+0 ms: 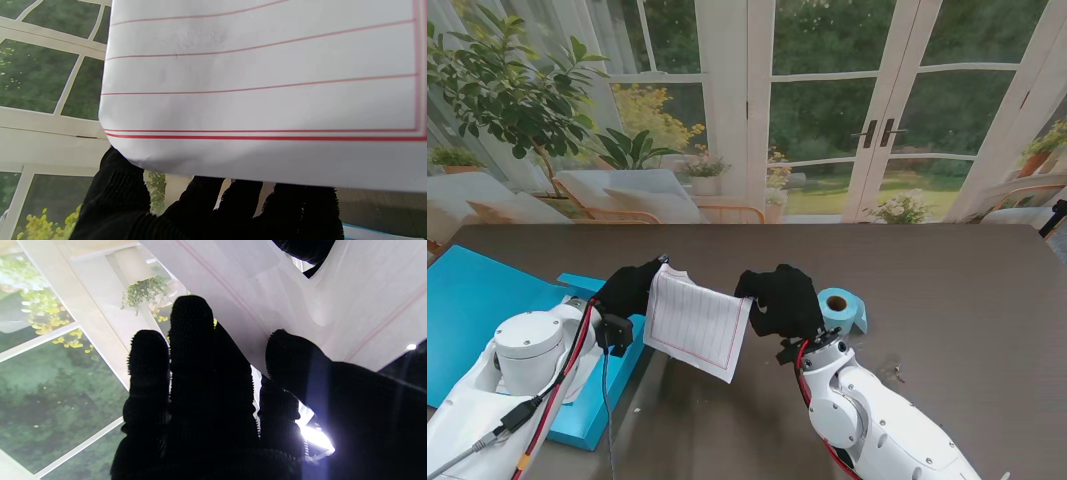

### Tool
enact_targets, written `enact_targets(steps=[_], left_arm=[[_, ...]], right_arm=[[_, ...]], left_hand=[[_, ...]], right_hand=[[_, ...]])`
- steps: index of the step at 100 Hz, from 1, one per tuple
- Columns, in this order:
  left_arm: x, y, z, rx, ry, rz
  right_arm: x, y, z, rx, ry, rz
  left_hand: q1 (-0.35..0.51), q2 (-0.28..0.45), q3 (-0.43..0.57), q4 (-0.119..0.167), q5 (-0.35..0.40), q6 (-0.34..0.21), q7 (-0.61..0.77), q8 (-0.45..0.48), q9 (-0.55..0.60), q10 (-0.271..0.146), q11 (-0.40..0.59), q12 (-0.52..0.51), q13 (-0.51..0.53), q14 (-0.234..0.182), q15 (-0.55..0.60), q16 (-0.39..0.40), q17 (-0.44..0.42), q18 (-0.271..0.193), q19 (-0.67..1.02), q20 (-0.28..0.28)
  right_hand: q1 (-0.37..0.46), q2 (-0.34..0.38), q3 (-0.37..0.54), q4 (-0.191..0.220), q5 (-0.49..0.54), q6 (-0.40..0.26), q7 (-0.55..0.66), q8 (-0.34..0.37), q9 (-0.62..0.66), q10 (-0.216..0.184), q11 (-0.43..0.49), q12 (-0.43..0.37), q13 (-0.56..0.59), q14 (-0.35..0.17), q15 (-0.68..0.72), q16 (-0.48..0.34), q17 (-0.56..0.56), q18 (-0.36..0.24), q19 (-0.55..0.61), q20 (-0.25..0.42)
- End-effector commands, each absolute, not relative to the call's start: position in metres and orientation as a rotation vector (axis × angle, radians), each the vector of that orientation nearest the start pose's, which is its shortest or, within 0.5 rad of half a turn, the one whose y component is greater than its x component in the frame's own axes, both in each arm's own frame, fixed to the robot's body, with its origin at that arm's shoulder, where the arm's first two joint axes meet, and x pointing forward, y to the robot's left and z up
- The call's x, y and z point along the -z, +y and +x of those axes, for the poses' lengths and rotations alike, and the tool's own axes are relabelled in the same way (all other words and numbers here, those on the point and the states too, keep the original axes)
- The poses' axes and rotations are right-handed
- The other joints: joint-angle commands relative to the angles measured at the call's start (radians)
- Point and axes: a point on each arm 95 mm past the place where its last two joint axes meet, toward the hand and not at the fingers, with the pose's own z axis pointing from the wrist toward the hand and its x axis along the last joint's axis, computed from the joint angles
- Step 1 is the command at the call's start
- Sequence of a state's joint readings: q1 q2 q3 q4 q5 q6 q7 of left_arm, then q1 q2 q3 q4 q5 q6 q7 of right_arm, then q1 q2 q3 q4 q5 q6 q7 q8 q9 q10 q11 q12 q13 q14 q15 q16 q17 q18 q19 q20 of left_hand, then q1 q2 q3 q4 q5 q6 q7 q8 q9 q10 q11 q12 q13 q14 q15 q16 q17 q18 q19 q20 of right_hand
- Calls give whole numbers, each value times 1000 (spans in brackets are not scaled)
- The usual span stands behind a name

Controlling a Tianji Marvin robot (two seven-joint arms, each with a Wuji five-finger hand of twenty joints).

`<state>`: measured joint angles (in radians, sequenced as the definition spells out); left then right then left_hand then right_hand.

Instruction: Peel a label from the label roll, stick it on the side of the file box and file the documents

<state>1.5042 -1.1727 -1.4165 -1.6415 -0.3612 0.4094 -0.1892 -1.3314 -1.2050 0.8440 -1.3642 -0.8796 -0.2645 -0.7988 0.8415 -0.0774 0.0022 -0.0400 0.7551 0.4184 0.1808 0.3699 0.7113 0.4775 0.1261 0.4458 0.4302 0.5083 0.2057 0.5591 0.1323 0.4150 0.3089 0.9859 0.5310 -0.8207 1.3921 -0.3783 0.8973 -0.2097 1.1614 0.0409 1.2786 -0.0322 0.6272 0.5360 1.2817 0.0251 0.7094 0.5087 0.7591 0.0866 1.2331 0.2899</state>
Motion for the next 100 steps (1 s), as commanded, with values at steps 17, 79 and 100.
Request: enact_targets(steps=[17,79,100], left_arm=[[288,35,428,1904,433,-2693],[288,33,424,1890,503,-2773],[287,38,421,1860,534,-2783]], right_arm=[[303,115,394,-2270,1015,800],[303,117,394,-2279,1007,792],[301,114,397,-2266,1005,787]], left_hand=[[10,-3,-20,25,6,0,1,8,20,5,7,13,34,32,21,5,28,19,10,20],[8,-9,-20,25,10,0,8,17,21,9,8,15,33,32,28,2,29,20,6,20],[10,-8,-20,25,4,1,6,18,20,10,7,16,34,32,29,3,30,19,6,20]], right_hand=[[51,-4,82,-5,30,-54,85,27,23,15,9,13,33,-9,8,16,4,-27,38,-15],[52,-4,82,-6,29,-51,85,27,21,16,9,12,32,-9,7,15,4,-28,38,-15],[53,-3,82,-5,28,-51,85,27,20,15,9,12,32,-7,7,15,3,-28,38,-15]])
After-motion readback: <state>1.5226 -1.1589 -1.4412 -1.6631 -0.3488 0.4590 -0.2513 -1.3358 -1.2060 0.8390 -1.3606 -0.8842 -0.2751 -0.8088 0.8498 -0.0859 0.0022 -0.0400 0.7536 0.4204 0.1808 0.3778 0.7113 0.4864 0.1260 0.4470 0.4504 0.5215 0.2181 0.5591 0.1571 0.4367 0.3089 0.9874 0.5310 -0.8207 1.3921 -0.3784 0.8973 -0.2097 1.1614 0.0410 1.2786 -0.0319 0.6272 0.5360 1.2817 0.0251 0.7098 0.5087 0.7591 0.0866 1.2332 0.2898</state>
